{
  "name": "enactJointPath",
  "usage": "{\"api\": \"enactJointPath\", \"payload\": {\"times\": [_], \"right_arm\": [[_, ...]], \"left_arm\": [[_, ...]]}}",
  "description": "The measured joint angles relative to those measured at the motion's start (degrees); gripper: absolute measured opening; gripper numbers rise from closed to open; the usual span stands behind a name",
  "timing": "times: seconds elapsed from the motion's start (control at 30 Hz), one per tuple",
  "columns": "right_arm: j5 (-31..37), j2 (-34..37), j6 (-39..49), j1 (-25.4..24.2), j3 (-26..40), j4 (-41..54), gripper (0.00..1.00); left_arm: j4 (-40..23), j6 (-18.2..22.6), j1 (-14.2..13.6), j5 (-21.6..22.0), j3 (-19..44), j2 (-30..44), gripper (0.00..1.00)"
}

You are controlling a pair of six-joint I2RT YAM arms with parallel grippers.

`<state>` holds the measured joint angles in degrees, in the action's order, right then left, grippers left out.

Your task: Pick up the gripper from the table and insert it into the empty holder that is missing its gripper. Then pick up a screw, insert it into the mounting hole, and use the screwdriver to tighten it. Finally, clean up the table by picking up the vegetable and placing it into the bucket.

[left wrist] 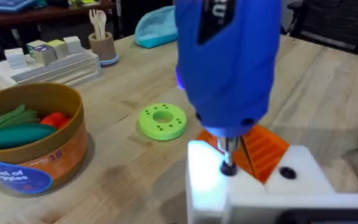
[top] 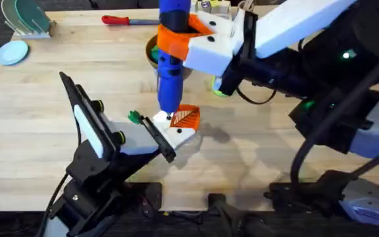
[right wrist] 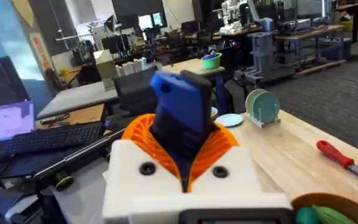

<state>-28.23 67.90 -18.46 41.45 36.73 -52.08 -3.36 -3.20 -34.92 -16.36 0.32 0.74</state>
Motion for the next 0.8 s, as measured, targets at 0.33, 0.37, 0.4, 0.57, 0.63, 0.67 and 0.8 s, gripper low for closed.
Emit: {"api": "enactJointPath", "payload": {"times": [0.33,0.37,0.4,0.57,0.63,0.67,0.8], "right_arm": [[0.6,0.0,-0.2,0.0,0.0,0.4,0.020],[0.6,0.0,-0.2,0.0,0.0,0.4,0.020],[0.6,0.0,-0.2,0.0,0.0,0.5,0.020],[0.7,0.0,0.8,0.0,0.0,0.7,0.020],[0.8,0.0,1.0,0.0,0.0,0.8,0.020],[0.7,0.0,1.4,0.0,0.0,0.9,0.020],[-0.2,0.0,2.5,0.0,0.2,1.0,0.020]], "left_arm": [[0.0,-0.3,0.0,0.1,0.0,0.0,0.013],[0.0,-0.3,0.0,0.1,0.0,0.0,0.013],[0.0,-0.3,0.0,0.1,0.0,0.0,0.013],[-0.1,-0.3,0.0,0.2,0.0,0.0,0.013],[-0.1,-0.3,0.0,0.2,0.0,0.0,0.013],[-0.1,-0.3,0.0,0.3,0.0,0.0,0.013],[-0.1,-0.3,0.0,0.4,0.0,0.0,0.013]]}}
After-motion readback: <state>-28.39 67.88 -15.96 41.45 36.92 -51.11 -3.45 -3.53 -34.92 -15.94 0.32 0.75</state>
